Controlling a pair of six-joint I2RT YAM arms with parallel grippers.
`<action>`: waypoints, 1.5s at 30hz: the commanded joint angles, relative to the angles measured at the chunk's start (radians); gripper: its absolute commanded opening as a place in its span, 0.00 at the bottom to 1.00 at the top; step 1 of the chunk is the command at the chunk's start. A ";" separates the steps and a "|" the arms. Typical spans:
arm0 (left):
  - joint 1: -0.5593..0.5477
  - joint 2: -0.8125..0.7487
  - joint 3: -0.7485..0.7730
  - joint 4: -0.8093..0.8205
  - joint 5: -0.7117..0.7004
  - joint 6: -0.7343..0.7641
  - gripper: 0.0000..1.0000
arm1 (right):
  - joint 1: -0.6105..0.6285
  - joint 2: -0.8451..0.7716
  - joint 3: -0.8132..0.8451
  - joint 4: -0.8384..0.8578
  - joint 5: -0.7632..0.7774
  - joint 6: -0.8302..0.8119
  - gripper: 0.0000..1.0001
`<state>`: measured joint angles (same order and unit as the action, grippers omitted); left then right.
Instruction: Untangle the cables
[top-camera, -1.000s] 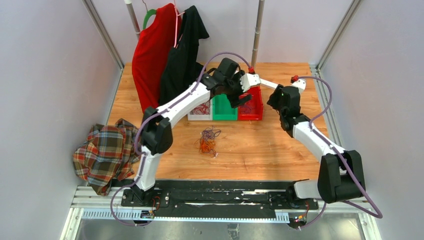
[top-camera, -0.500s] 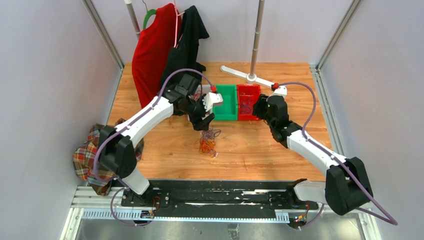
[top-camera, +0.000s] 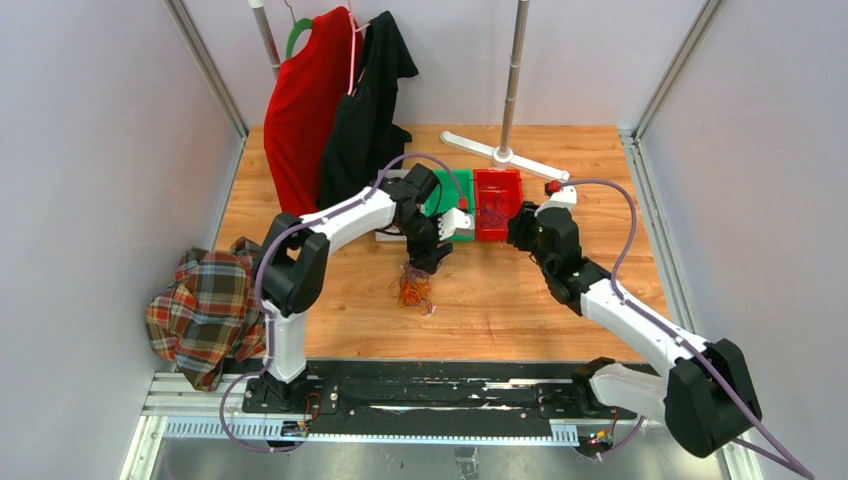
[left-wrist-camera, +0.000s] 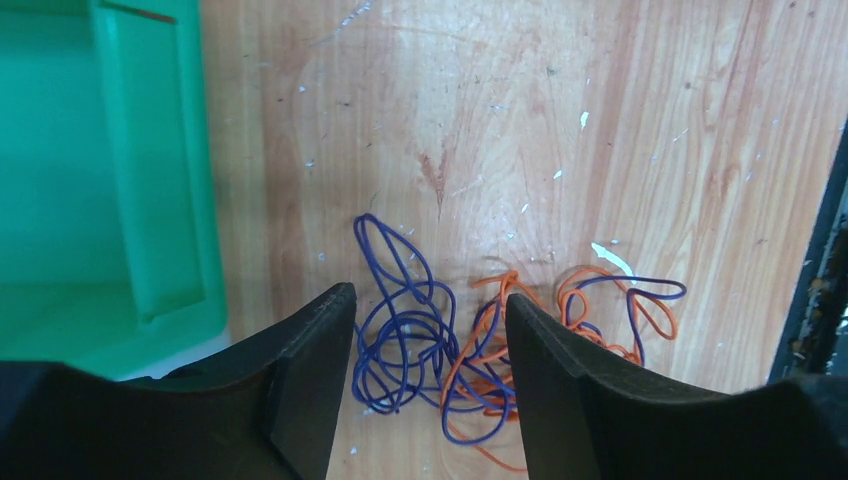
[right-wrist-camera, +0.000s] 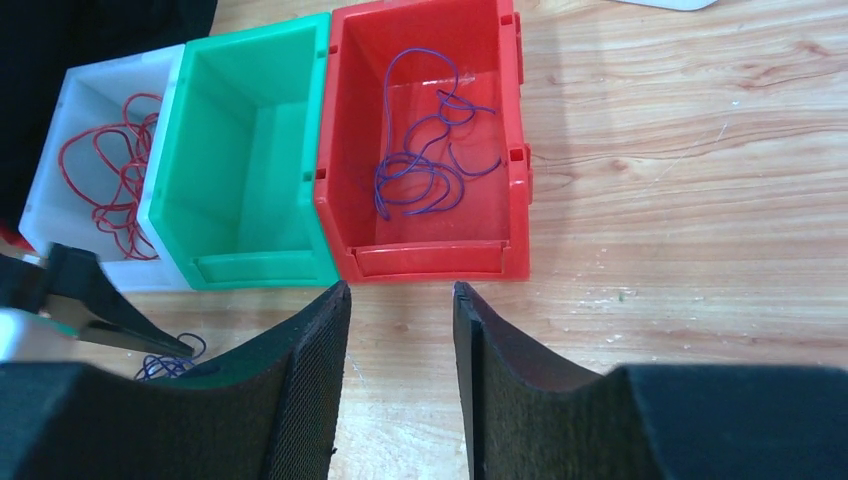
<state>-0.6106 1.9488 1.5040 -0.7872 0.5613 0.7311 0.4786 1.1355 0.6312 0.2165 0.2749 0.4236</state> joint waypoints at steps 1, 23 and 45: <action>-0.017 0.045 0.033 0.009 -0.045 0.067 0.60 | 0.015 -0.055 -0.024 -0.005 0.047 0.009 0.42; -0.040 -0.102 0.036 -0.049 -0.014 0.056 0.01 | 0.015 -0.122 -0.021 -0.065 0.033 0.018 0.28; -0.038 -0.419 0.306 -0.161 0.023 -0.310 0.00 | 0.193 -0.160 -0.086 0.512 -0.630 -0.073 0.64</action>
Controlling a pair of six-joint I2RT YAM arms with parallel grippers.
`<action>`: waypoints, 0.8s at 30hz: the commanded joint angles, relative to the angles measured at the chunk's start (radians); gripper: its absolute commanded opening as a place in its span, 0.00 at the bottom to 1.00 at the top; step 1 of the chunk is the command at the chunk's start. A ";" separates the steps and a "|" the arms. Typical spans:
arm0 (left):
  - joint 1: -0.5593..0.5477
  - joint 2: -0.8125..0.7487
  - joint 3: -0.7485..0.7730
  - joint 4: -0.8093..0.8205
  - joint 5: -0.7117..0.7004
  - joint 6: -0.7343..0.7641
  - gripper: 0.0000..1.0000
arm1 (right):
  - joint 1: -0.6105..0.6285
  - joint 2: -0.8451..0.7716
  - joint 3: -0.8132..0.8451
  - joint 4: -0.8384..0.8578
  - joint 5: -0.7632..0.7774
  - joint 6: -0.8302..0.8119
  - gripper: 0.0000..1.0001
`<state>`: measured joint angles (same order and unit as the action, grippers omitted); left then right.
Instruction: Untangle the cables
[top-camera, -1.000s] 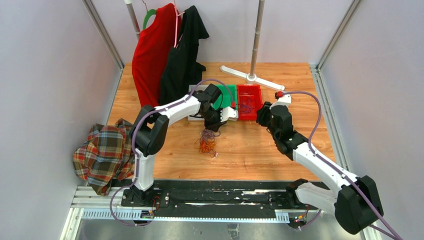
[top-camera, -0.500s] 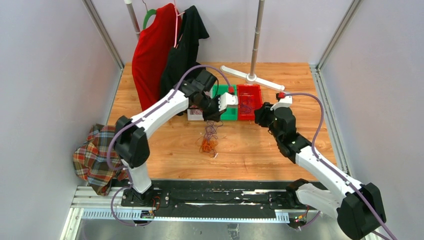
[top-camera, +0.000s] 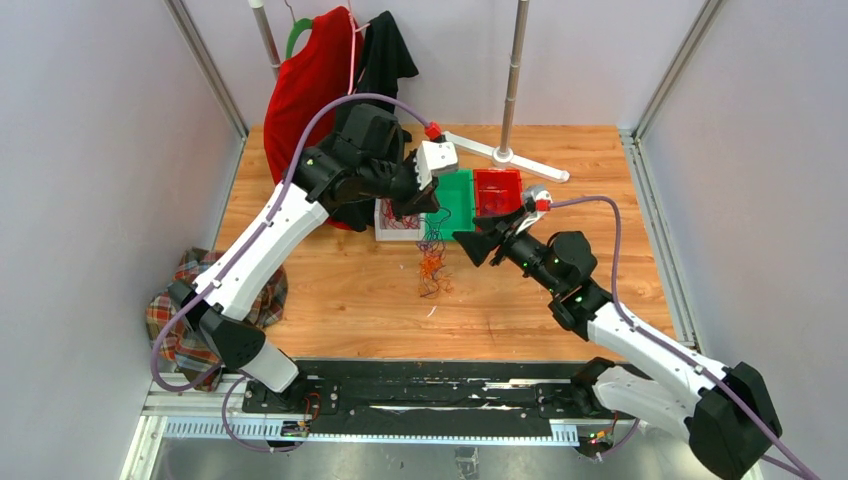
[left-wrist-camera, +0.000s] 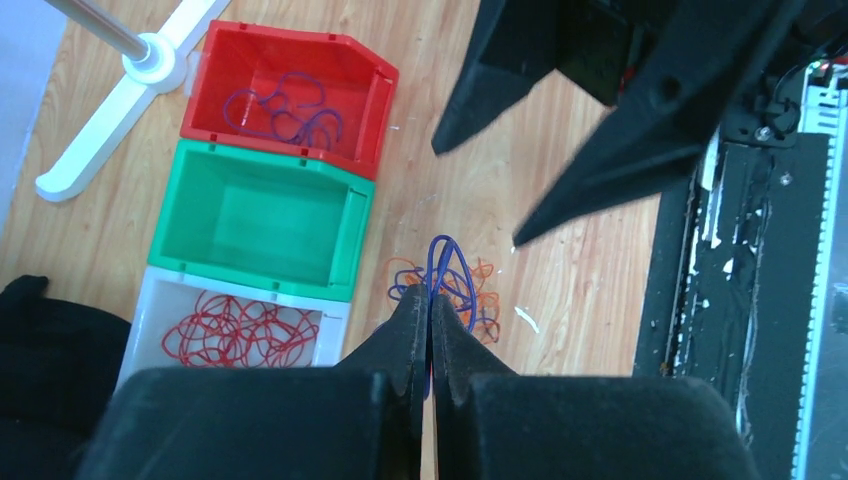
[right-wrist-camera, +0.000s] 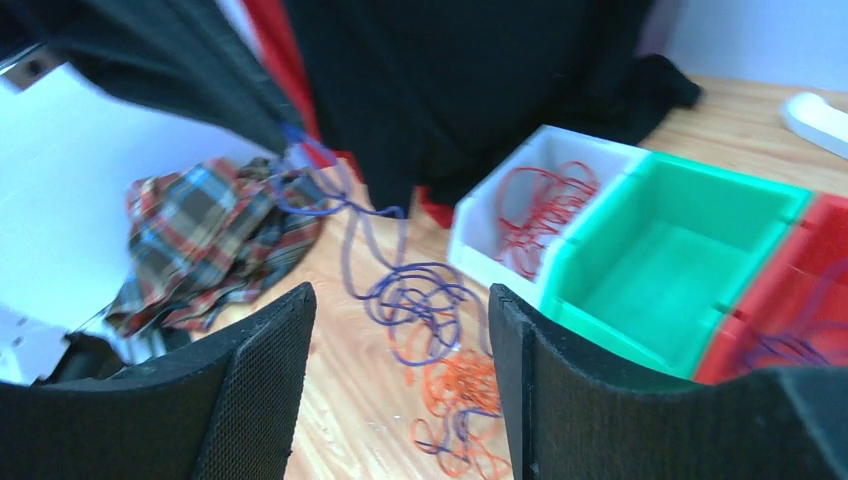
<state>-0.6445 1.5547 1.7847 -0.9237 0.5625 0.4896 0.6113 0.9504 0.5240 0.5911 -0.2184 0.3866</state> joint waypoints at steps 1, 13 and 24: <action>-0.003 -0.028 0.029 -0.024 0.021 -0.076 0.01 | 0.079 0.035 0.031 0.147 -0.139 -0.045 0.65; -0.004 -0.068 0.052 -0.028 0.040 -0.156 0.00 | 0.181 0.182 0.127 0.143 0.189 -0.072 0.64; -0.003 -0.113 0.139 -0.066 0.071 -0.205 0.00 | 0.193 0.235 0.094 0.213 0.351 -0.098 0.57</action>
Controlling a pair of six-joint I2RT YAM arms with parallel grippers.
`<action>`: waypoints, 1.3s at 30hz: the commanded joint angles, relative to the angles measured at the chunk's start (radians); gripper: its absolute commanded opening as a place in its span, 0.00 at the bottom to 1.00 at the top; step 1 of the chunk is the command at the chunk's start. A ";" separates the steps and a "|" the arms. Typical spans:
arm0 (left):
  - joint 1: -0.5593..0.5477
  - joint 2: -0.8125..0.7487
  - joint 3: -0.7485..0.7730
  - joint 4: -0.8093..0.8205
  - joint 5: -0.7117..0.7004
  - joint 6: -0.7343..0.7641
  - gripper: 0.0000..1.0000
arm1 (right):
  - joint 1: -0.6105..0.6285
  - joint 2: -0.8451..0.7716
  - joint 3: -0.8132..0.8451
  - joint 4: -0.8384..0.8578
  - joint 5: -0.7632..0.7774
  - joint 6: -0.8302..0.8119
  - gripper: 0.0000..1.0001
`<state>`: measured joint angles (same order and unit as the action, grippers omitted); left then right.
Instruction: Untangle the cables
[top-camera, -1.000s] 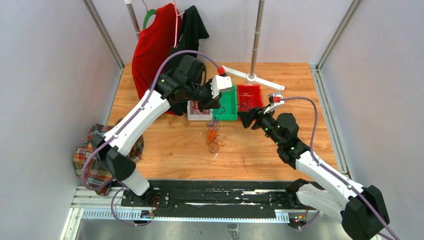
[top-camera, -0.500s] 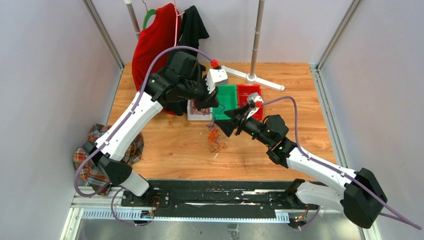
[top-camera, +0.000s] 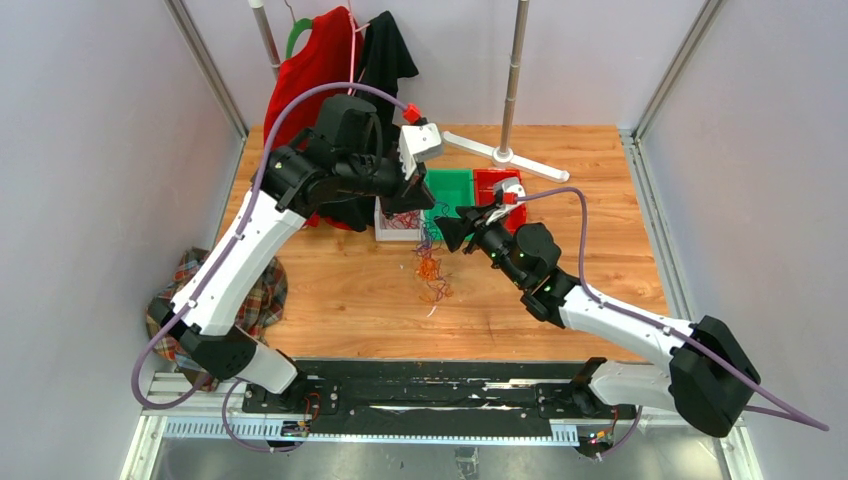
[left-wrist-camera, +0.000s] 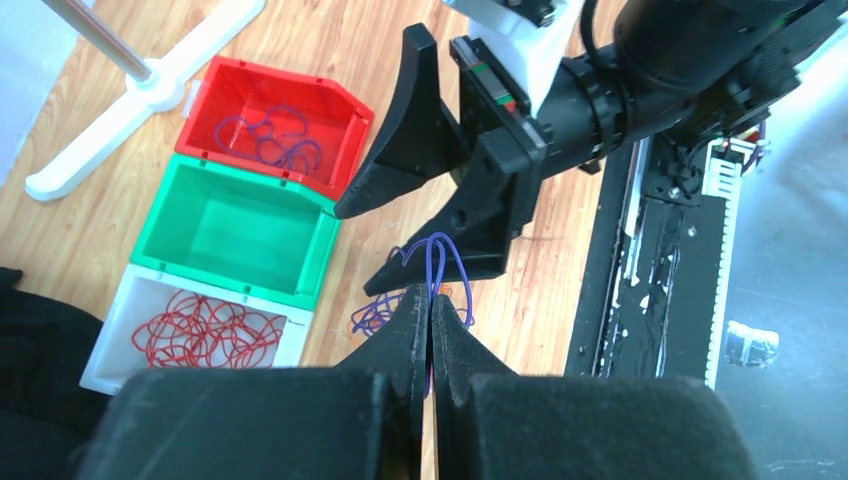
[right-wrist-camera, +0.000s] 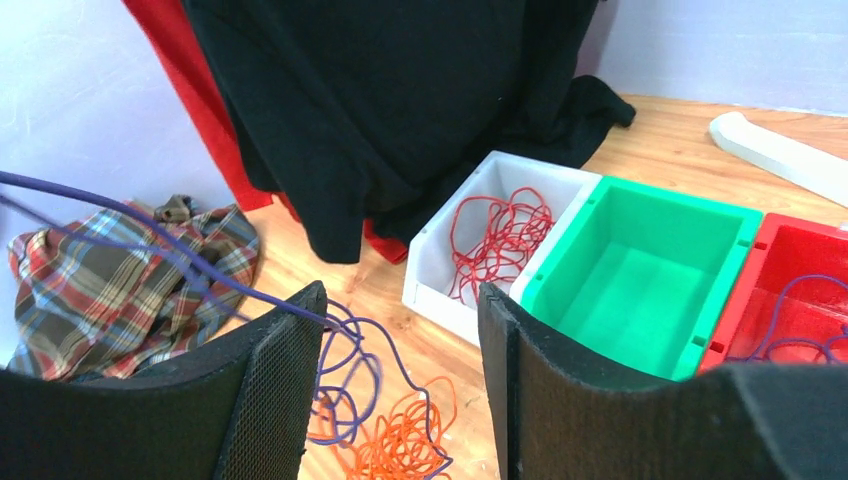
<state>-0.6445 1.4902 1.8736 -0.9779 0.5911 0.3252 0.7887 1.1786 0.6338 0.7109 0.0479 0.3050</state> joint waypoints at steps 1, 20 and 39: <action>-0.005 -0.053 0.058 -0.011 0.052 -0.051 0.00 | 0.016 0.012 -0.021 0.112 0.091 -0.010 0.57; -0.003 -0.034 0.318 -0.009 0.102 -0.097 0.00 | 0.066 0.098 -0.093 0.389 0.072 0.030 0.65; -0.005 -0.060 0.182 -0.010 0.147 -0.028 0.00 | -0.142 0.010 0.224 0.152 -0.762 0.136 0.73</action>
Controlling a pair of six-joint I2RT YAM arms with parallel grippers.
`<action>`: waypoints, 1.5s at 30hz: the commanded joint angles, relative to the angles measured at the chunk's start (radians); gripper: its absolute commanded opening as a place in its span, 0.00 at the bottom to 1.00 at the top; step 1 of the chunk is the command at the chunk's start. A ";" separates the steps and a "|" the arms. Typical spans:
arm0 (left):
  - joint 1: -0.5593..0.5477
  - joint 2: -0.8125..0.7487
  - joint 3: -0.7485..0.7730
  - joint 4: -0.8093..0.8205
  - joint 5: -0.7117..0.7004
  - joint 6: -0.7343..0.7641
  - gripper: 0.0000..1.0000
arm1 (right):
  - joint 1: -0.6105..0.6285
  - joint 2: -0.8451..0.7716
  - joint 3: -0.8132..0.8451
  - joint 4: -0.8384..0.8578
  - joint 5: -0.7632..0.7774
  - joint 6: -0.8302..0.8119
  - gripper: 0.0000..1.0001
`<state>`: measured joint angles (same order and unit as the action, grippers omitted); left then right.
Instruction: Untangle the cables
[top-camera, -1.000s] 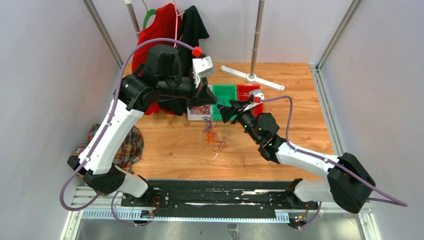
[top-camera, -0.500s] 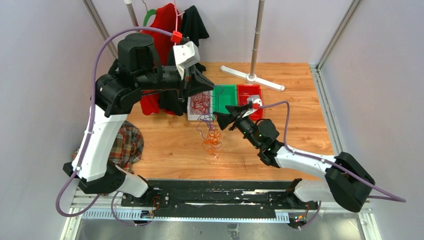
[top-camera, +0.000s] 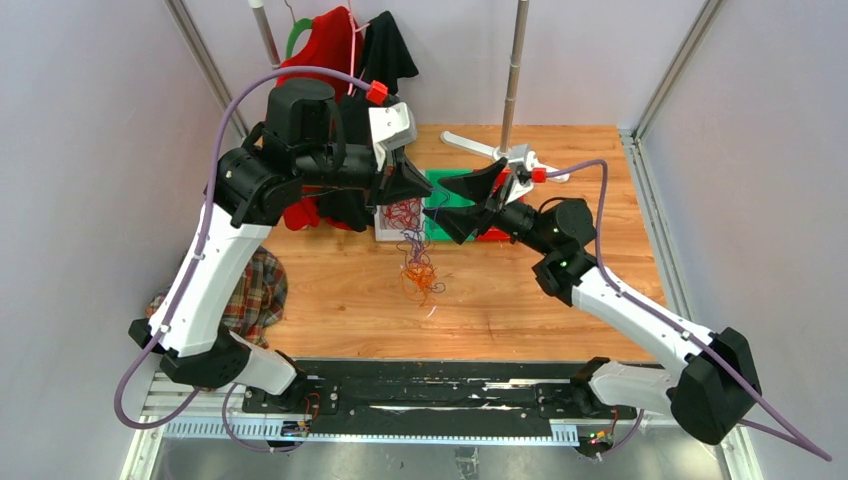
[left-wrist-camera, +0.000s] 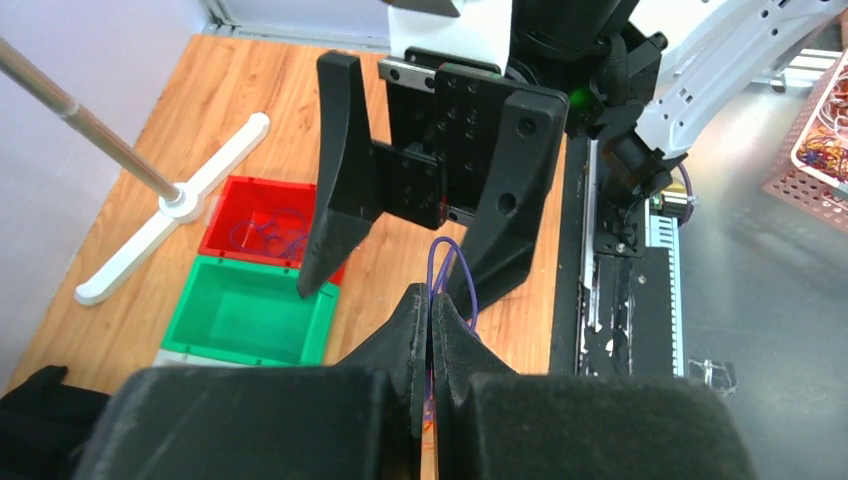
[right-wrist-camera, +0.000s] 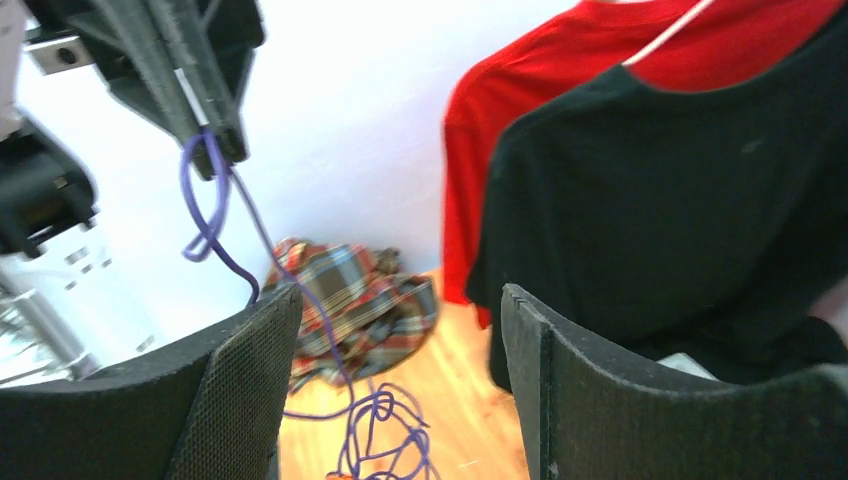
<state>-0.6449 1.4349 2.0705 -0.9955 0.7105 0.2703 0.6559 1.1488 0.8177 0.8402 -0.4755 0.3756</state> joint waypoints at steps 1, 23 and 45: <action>-0.004 -0.004 -0.016 0.008 0.030 0.033 0.00 | -0.009 0.051 0.043 0.038 -0.262 0.084 0.73; -0.015 0.052 0.064 0.010 0.250 0.033 0.00 | 0.061 0.306 0.097 0.178 -0.272 0.113 0.62; -0.019 0.074 0.352 0.157 0.186 -0.067 0.00 | 0.128 0.486 -0.176 0.301 0.164 0.055 0.55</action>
<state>-0.6544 1.5200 2.3833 -0.9527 0.9394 0.2413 0.7742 1.6421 0.6926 1.1328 -0.4385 0.4866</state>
